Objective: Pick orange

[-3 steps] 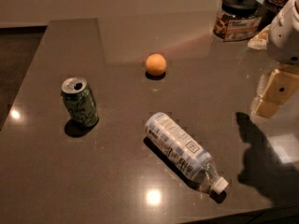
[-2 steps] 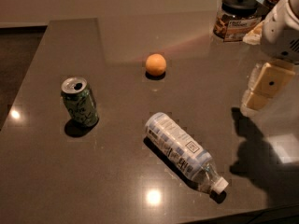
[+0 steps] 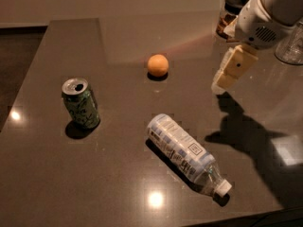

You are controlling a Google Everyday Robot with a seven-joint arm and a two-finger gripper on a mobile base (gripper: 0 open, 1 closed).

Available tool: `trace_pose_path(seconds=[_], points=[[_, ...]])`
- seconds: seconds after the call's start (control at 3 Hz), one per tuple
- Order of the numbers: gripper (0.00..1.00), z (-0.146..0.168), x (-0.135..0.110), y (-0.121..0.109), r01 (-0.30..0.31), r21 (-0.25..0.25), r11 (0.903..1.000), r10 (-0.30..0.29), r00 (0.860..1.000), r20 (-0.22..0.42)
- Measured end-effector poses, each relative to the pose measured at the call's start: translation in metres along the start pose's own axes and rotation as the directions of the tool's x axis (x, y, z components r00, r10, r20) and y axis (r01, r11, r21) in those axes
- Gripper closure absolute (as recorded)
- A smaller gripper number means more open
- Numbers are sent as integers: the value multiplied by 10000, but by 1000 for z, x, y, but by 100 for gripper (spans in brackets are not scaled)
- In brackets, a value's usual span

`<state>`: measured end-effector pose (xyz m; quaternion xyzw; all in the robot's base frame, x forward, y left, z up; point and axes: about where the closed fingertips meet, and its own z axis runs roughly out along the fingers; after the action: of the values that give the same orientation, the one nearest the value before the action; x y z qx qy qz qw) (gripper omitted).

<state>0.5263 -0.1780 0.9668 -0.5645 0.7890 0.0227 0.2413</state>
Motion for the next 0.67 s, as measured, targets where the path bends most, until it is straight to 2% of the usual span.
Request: trace_pose_path(seconds=[0.33,0.67], points=[[0,35,-29,-31,-477,-29,9989,478,9960,758],[0,77,-54,-57,-1068,-140,9942,1077,9857,1298]])
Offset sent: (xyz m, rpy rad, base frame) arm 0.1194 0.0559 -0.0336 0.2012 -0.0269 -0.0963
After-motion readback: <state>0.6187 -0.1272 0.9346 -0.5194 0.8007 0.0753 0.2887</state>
